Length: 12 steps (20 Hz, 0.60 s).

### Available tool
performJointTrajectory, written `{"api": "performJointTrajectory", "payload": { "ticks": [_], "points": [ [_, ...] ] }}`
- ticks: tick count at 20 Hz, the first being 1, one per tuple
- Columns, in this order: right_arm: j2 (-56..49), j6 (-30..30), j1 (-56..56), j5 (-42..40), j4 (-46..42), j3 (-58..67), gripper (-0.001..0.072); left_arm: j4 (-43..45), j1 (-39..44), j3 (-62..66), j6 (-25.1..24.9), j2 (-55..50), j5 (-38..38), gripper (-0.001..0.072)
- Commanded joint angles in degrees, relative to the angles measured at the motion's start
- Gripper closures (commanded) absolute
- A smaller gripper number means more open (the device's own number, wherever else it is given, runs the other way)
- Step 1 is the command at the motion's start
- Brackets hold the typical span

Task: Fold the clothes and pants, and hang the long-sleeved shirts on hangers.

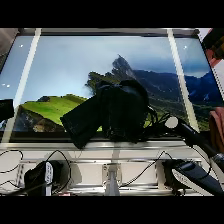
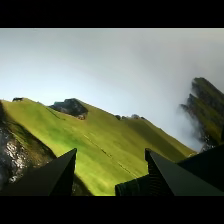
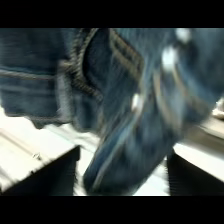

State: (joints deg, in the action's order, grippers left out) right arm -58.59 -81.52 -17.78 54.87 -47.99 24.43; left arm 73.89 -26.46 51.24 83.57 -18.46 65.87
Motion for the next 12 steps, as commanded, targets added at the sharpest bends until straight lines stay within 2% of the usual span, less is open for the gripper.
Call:
{"api": "performJointTrajectory", "payload": {
  "ticks": [1, 2, 5, 7, 9, 12],
  "points": [
    [-2.5, -0.5, -3.6, -5.5, 0.4, 0.4, 0.0553, 0.0, 0.0, 0.0, 0.0, -0.2, 1.0, 0.0236],
    [-2.5, -0.4, -3.5, -5.4, -0.9, 1.2, 0.0656, 0.1, 0.0, -0.1, 0.0, -0.4, 3.1, 0.0235],
    [-2.5, -0.3, -3.5, -4.9, -3.7, 5.1, 0.0665, -0.2, 0.0, -3.8, 0.1, -1.1, 8.4, 0.0236],
    [-2.5, -0.3, -3.5, -4.9, -3.8, 7.9, 0.0665, -2.1, 0.1, -10.2, 0.2, -1.1, 8.7, 0.0235],
    [-2.5, -0.3, -3.5, -4.9, -3.8, 9.9, 0.0665, -8.8, 0.1, -18.3, 0.2, -1.5, 7.9, 0.0124],
    [-2.5, -0.2, -3.5, -4.9, -3.9, 11.4, 0.0665, -22.1, 0.1, -29.5, -3.3, -3.3, 4.1, 0.011]
  ]
}}
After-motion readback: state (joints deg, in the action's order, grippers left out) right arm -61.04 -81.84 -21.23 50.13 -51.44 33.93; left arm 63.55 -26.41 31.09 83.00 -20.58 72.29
